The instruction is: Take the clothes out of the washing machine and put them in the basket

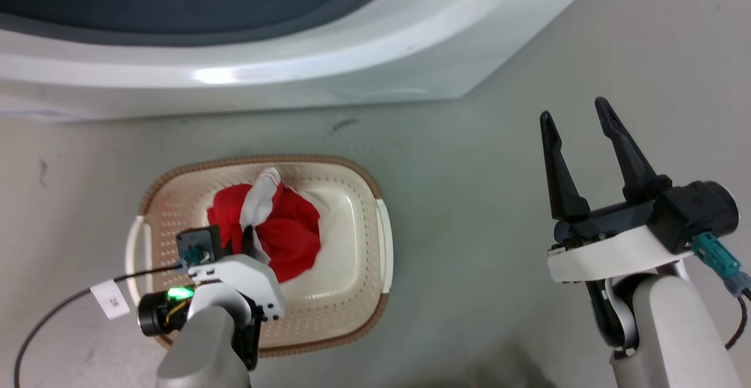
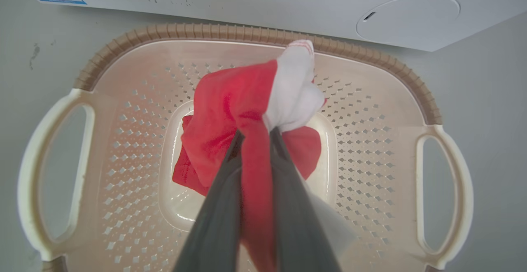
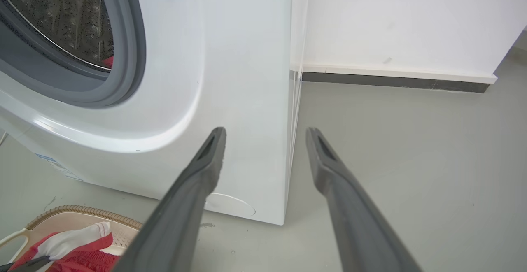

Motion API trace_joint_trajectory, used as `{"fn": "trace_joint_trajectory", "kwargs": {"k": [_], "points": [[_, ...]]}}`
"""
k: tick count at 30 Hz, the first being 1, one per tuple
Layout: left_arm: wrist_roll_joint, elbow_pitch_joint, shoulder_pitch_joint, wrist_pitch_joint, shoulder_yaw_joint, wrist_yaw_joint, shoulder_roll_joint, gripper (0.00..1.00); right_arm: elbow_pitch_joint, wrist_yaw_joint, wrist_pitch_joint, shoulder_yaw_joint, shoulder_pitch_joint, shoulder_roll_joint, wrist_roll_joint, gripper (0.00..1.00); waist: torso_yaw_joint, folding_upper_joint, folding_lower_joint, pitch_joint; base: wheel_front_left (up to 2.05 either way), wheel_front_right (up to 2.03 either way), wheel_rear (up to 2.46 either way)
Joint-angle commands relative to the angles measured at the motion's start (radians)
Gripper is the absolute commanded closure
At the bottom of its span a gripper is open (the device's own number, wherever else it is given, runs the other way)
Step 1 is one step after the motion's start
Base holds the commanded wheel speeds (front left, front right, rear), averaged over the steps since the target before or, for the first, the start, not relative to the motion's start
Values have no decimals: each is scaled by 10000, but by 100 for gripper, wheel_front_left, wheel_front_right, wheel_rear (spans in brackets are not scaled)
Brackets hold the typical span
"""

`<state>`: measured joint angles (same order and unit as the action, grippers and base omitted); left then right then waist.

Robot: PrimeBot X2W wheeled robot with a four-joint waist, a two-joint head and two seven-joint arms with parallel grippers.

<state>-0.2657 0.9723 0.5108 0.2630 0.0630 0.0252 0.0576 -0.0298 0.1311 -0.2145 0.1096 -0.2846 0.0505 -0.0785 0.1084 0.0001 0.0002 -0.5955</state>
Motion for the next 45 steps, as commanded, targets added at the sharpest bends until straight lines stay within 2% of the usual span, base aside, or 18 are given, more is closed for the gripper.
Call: {"fn": "trace_joint_trajectory", "kwargs": {"k": [1, 8, 14, 15, 16, 17, 24, 30, 33, 45], "points": [[42, 339, 389, 23, -76, 15, 118, 100, 0, -7, -97, 70, -271, -9, -34, 0, 294, -1, -2, -816, 0, 0, 0], [-207, 1603, 1167, 24, -457, 41, 412, 100, -142, -7, -263, 258, -648, -7, -131, 0, 550, -1, -2, -1655, 0, 0, 0], [-292, 2468, 1492, 24, -501, -57, 544, 100, -345, -7, -385, 337, -871, -7, -200, 0, 612, -1, -2, -1841, 0, 0, 0], [-289, 2524, 1512, 24, -487, -45, 544, 73, -402, -7, -405, 337, -895, -7, -197, 0, 597, -1, -2, -1796, 0, 0, 0], [-270, 2526, 1523, 24, -478, -37, 541, 50, -463, -7, -404, 335, -885, -7, -200, 0, 578, -1, -2, -1731, 0, 0, 0], [-292, 2483, 1495, 25, -504, -22, 527, 0, -554, -7, -422, 325, -861, -7, -187, 0, 547, -1, -2, -1617, 0, 0, 0], [-273, 1984, 534, 25, -531, -129, 279, 0, -1119, -7, -486, 214, -393, -6, -41, 0, 263, -1, -2, -35, 0, 0, 0], [-128, 1103, -589, 25, -531, -225, 76, 0, -1276, -7, -423, -82, 295, -3, 183, 0, -35, -1, -2, 1536, 0, 0, 0], [-85, 694, -968, 25, -553, -247, 28, 0, -1238, -7, -322, -195, 527, -3, 237, 0, -135, -1, -2, 1983, 0, 0, 0], [-130, -2202, -2541, 25, -359, 26, -78, 0, -726, -7, 252, -634, 1597, -3, 418, 0, -557, -1, -2, 3800, 0, 0, 0]]}}
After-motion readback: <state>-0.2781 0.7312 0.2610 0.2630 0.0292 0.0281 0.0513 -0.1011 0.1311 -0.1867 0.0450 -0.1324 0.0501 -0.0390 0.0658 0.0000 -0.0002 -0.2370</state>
